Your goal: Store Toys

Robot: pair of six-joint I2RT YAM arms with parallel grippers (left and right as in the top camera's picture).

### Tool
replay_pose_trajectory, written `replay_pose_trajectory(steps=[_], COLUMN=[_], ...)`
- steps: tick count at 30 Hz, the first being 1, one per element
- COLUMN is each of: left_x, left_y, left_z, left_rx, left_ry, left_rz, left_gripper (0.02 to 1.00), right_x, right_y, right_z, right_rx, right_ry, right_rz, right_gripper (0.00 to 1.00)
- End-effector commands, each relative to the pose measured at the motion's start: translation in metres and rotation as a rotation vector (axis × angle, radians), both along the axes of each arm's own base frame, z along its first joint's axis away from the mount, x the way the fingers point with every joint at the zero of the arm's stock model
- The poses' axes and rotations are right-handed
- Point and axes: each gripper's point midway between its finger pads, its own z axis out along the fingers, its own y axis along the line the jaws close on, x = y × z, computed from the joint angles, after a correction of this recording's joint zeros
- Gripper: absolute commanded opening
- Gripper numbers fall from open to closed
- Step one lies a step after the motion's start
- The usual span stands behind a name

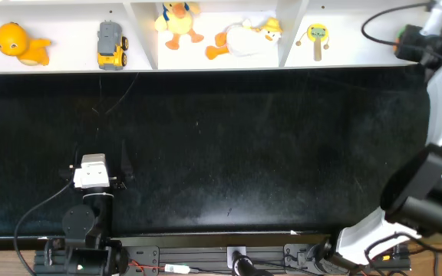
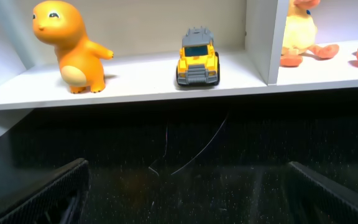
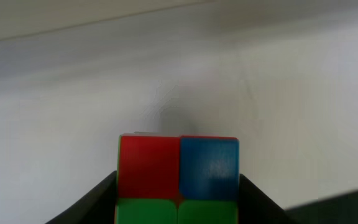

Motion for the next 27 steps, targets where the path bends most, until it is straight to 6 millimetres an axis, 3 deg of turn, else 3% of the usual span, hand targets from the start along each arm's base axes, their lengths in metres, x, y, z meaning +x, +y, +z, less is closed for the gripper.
replay_pose_trajectory(steps=[1, 4, 10, 16, 19, 22, 27], left_x=[-0.001, -0.001, -0.001, -0.001, -0.001, -0.001, -0.001], left_y=[0.001, 0.001, 0.001, 0.001, 0.001, 0.001, 0.001], left_z=[0.002, 0.002, 0.002, 0.002, 0.002, 0.002, 0.002], left_rx=[0.016, 0.016, 0.016, 0.016, 0.015, 0.016, 0.016], left_ry=[-0.01, -0.01, -0.01, -0.01, -0.01, -0.01, -0.01], left_rz=[0.006, 0.006, 0.006, 0.006, 0.006, 0.006, 0.006], left_gripper=[0.998, 0.998, 0.998, 0.998, 0.998, 0.998, 0.998], right_x=[0.014, 0.008, -0.025, -0.091, -0.126, -0.146, -0.161], right_y=[0.002, -0.001, -0.001, 0.017, 0.036, 0.066, 0.138], right_z=[0.019, 0.017, 0.018, -0.003, -0.02, -0.032, -0.02], right_rx=[-0.016, -0.03, -0.066, -0.094, -0.062, -0.102, -0.26], right_ry=[-0.045, -0.021, 0.036, 0.046, 0.013, -0.09, -0.404], right_rz=[0.012, -0.011, -0.056, -0.095, -0.117, -0.057, 0.173], right_gripper=[0.996, 0.998, 0.998, 0.998, 0.998, 0.998, 0.998])
